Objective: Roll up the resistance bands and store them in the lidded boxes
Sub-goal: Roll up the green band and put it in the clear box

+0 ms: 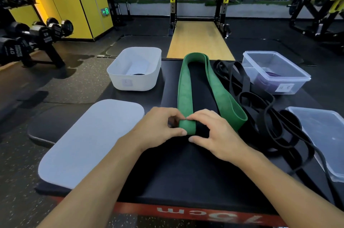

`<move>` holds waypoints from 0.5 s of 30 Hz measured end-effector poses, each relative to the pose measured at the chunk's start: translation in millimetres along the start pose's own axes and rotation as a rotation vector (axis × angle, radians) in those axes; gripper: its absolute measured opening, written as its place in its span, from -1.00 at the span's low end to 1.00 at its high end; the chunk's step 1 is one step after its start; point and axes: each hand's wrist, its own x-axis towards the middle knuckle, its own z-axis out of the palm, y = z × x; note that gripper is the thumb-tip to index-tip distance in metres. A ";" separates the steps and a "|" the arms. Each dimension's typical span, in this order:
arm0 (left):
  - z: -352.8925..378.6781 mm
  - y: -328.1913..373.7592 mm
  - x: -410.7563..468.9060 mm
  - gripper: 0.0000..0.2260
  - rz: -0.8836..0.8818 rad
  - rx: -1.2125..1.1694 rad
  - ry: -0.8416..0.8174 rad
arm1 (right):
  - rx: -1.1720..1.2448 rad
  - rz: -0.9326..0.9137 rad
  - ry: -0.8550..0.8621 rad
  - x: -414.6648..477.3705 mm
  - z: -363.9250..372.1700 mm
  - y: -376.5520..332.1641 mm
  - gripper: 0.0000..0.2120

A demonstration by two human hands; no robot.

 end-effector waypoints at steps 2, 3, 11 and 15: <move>1.5 1.7 -1.2 -0.75 -0.004 -0.045 0.006 | -0.005 0.002 0.033 2.9 1.0 -1.2 -0.54; 2.9 1.7 -3.0 -0.75 -0.008 -0.079 0.016 | 0.006 0.003 0.037 3.1 0.8 -2.5 -0.55; 5.8 10.0 -24.9 -0.68 -0.053 -0.175 -0.017 | 0.019 -0.004 -0.076 -13.0 -16.4 -15.4 -0.57; 5.8 20.4 -44.8 -0.66 -0.065 -0.168 -0.103 | 0.007 0.009 -0.125 -32.2 -26.4 -28.4 -0.56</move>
